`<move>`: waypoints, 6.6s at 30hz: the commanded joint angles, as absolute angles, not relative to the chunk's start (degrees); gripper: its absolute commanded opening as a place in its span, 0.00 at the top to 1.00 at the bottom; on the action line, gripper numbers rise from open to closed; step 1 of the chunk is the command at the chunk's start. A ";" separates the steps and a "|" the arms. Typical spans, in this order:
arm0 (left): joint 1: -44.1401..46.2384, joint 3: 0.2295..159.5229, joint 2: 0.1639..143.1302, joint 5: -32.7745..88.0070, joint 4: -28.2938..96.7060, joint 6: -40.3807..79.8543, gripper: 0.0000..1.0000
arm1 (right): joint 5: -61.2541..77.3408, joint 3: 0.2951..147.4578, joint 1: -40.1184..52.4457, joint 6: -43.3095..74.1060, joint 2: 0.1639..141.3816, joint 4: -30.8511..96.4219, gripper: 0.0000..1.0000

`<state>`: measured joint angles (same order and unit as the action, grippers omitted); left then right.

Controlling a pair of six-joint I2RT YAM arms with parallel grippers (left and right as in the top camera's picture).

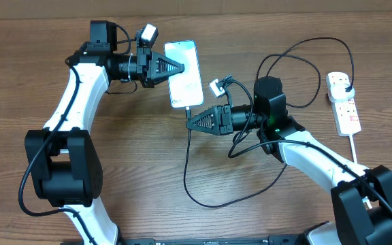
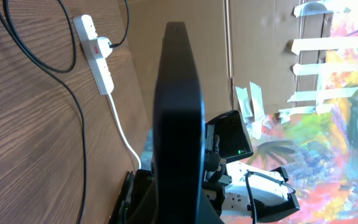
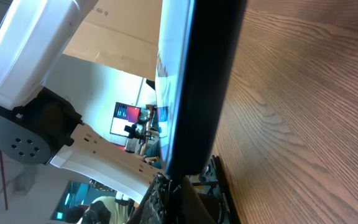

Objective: Plug charger to phone and switch on socket

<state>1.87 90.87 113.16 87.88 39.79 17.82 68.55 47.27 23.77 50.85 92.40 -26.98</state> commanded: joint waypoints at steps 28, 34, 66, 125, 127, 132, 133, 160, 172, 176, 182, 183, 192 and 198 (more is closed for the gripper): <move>2.28 92.01 112.38 90.61 39.83 15.84 0.96 | 64.71 47.29 22.28 53.84 91.53 -27.75 0.96; 2.28 92.01 112.38 90.61 39.81 15.84 0.96 | 64.69 47.29 22.20 53.84 91.53 -27.79 0.96; 2.26 92.01 112.38 90.63 40.03 15.86 0.96 | 64.69 47.31 21.21 54.26 91.53 -29.93 0.96; 3.70 92.01 112.38 89.36 40.05 15.40 0.96 | 63.51 47.31 20.16 55.48 91.53 -29.89 0.76; 3.16 92.01 112.38 88.07 40.07 15.42 0.96 | 63.99 47.31 20.16 55.46 91.53 -29.91 0.67; 2.11 91.98 112.38 79.05 41.10 15.38 0.96 | 64.77 47.31 20.16 53.71 91.53 -29.34 0.48; 1.98 91.98 112.38 76.14 41.89 15.29 0.96 | 64.75 47.31 20.16 53.52 91.53 -28.77 0.44; 1.85 91.98 120.27 42.13 57.82 3.42 0.96 | 49.67 47.31 20.29 36.25 91.53 2.74 0.21; 1.85 91.98 125.10 44.18 52.05 4.97 0.96 | 48.77 47.29 20.29 34.15 91.53 4.71 0.21; 1.85 91.96 125.54 43.62 51.59 4.95 0.96 | 47.81 47.29 20.29 33.98 91.53 5.52 0.21; 1.87 91.96 126.28 43.07 51.88 4.93 0.96 | 44.58 47.29 20.29 33.98 91.53 7.29 0.21; 1.87 91.94 126.39 43.07 51.99 4.93 0.96 | 44.56 47.27 20.29 33.98 91.53 7.31 0.21; 1.89 91.64 128.90 42.83 52.66 4.95 0.92 | 41.95 47.27 20.29 33.98 91.53 8.51 0.20; 1.85 91.64 129.80 40.01 53.15 5.34 0.84 | 41.39 47.27 20.29 33.98 91.53 8.75 0.20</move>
